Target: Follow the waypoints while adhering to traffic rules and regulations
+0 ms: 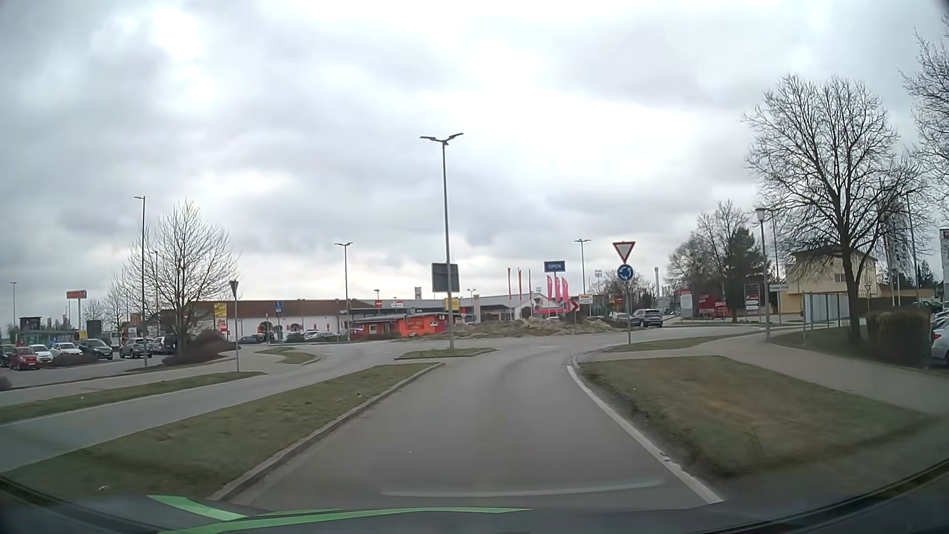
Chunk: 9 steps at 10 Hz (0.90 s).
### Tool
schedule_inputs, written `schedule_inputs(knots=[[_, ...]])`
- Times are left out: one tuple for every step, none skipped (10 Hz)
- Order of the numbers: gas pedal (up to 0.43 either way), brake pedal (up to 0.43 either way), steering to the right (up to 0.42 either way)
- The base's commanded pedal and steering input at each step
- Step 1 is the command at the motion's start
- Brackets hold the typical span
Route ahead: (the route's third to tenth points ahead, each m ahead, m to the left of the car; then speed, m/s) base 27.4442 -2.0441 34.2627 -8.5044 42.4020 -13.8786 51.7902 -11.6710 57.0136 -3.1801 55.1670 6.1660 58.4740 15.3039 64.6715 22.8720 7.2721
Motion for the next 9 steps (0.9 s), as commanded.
schedule_inputs(knots=[[0.0, 0.0, 0.03], [0.0, 0.0, 0.03], [0.0, 0.0, 0.03], [0.0, 0.0, 0.03], [0.0, 0.0, 0.03], [0.02, 0.0, 0.03], [0.02, 0.0, 0.03], [0.02, 0.0, 0.03], [0.028, 0.0, 0.03]])
